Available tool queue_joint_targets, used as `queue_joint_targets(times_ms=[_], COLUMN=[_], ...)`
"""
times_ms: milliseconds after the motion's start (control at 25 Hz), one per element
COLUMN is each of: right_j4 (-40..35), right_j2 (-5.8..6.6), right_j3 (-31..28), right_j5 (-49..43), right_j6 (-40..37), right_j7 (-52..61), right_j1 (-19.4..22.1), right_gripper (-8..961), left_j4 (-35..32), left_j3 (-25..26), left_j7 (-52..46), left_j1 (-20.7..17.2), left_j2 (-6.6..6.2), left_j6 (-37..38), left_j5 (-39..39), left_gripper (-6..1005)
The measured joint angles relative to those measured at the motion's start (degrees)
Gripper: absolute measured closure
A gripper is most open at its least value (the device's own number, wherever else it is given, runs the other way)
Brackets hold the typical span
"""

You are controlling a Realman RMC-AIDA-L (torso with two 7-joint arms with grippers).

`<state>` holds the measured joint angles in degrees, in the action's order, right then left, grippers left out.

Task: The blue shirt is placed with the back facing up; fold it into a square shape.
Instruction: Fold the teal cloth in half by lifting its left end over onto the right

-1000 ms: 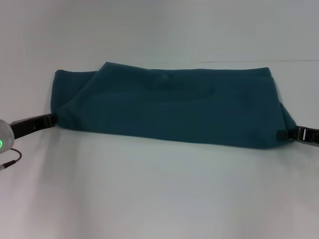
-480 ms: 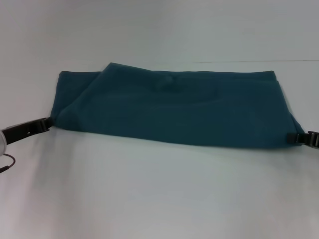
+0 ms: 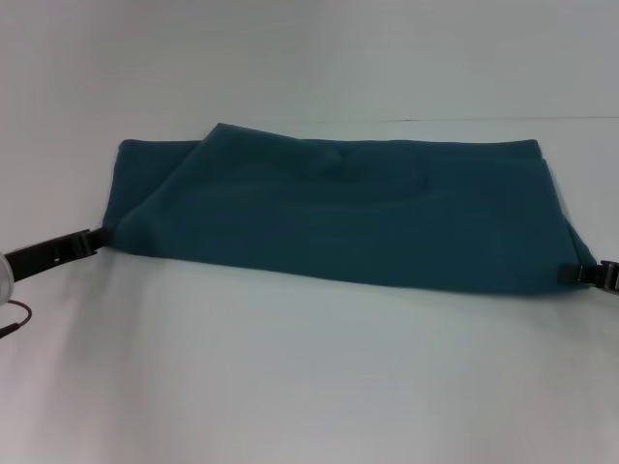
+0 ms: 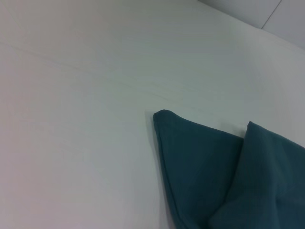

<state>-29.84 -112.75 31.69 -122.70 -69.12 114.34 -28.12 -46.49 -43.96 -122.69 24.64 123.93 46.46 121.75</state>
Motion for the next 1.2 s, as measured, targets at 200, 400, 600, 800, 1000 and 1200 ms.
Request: queue_joint_targets(times_ms=[200,400,600,800,1000,1200], right_j4=[0.05,0.05,0.01,-0.04,-0.11,-0.08], right_j2=[0.00,0.00,0.00,0.00,0.00,0.00], right_j3=[0.03,0.04,0.01,-0.15,-0.17,-0.14], right_j5=[0.10,0.10,0.10,0.11,0.10,0.10], right_j6=[0.03,0.07,0.13,0.18,0.22,0.22], right_j7=[-0.02,-0.04,-0.02,0.00,0.00,0.00], right_j1=[-0.15,-0.44,-0.53,-0.53,-0.53,-0.53], right_gripper=[932,932,931,932,931,931], left_j4=[1.43,2.96,3.30,3.63,3.63,3.62], left_j3=[0.02,0.19,0.18,-0.03,-0.55,-1.77], left_j7=[-0.08,-0.29,-1.09,-1.36,-1.50,-1.50], left_j1=[0.99,2.32,2.97,3.12,3.06,3.08], left_j2=[-0.01,-0.18,-0.23,-0.25,-0.26,-0.15], left_j6=[-0.43,-1.05,-1.74,-2.05,-1.71,-1.61], left_j5=[-0.44,-0.46,-0.18,-0.04,-0.02,-0.02], left_gripper=[704,594,484,301,140,143])
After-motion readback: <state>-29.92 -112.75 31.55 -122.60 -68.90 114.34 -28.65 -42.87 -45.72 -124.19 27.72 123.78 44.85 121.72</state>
